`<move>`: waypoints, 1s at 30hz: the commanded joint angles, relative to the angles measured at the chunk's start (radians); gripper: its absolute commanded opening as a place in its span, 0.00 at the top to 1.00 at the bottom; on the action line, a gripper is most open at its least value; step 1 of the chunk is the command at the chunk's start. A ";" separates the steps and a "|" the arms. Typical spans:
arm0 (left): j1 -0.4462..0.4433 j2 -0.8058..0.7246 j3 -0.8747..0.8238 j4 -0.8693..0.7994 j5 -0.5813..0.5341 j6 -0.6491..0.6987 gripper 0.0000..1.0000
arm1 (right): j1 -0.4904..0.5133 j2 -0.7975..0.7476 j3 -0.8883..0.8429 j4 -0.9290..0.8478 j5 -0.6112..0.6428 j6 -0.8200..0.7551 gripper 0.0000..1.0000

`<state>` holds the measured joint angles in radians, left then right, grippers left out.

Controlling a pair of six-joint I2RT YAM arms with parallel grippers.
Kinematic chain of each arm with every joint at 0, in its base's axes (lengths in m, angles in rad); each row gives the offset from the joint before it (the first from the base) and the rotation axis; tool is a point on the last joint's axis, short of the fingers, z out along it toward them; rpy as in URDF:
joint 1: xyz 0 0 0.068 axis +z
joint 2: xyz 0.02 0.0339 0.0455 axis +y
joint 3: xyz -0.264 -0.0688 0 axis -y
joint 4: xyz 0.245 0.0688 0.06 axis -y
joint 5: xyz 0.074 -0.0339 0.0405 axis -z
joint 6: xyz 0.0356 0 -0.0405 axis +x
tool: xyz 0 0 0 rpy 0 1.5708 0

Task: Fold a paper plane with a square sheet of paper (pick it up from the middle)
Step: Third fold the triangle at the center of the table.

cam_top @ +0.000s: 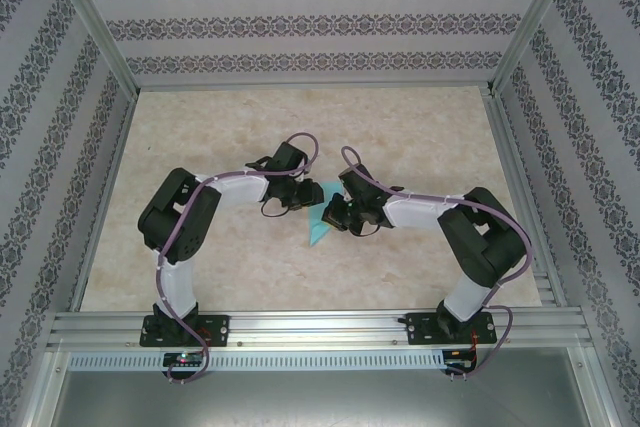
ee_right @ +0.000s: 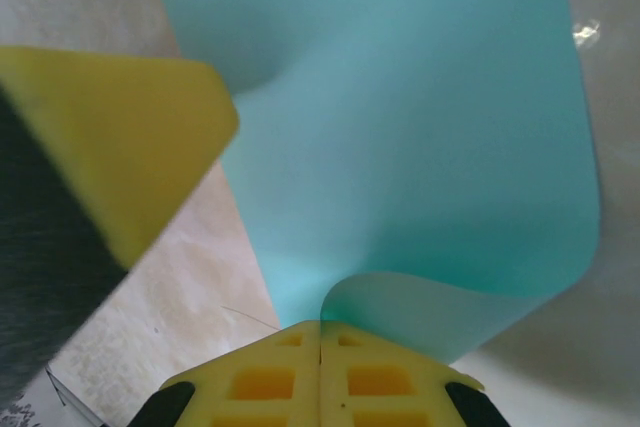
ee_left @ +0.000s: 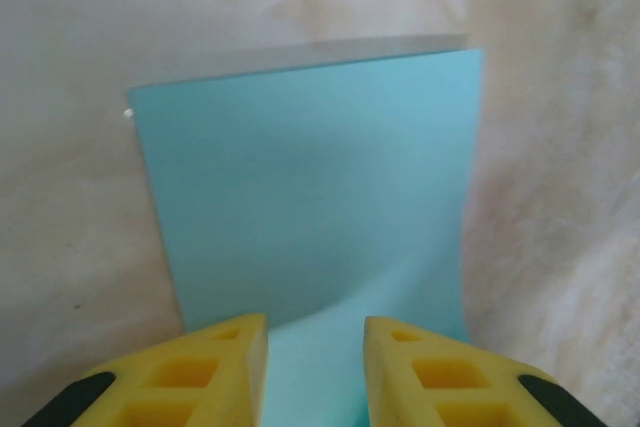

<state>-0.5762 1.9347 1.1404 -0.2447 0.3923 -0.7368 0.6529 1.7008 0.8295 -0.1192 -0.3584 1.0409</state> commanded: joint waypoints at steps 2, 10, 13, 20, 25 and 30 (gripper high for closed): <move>0.011 0.018 0.020 -0.038 -0.016 0.025 0.69 | 0.011 0.022 0.025 0.000 0.009 -0.033 0.93; 0.012 0.019 0.016 -0.038 -0.006 0.022 0.70 | 0.015 0.039 0.040 -0.017 0.009 -0.048 0.93; 0.012 0.018 0.016 -0.038 -0.002 0.022 0.70 | 0.015 0.042 0.042 -0.022 0.012 -0.052 0.92; 0.012 0.022 0.014 -0.030 0.015 0.021 0.69 | 0.021 0.052 0.056 -0.042 0.009 -0.069 0.92; 0.011 0.022 0.013 -0.027 0.022 0.021 0.69 | 0.025 0.065 0.066 -0.054 0.010 -0.081 0.91; 0.011 0.022 0.011 -0.026 0.026 0.021 0.70 | 0.027 0.076 0.073 -0.058 0.010 -0.086 0.91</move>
<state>-0.5758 1.9385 1.1439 -0.2489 0.3992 -0.7341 0.6678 1.7554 0.8795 -0.1650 -0.3580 0.9741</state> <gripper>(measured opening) 0.305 0.091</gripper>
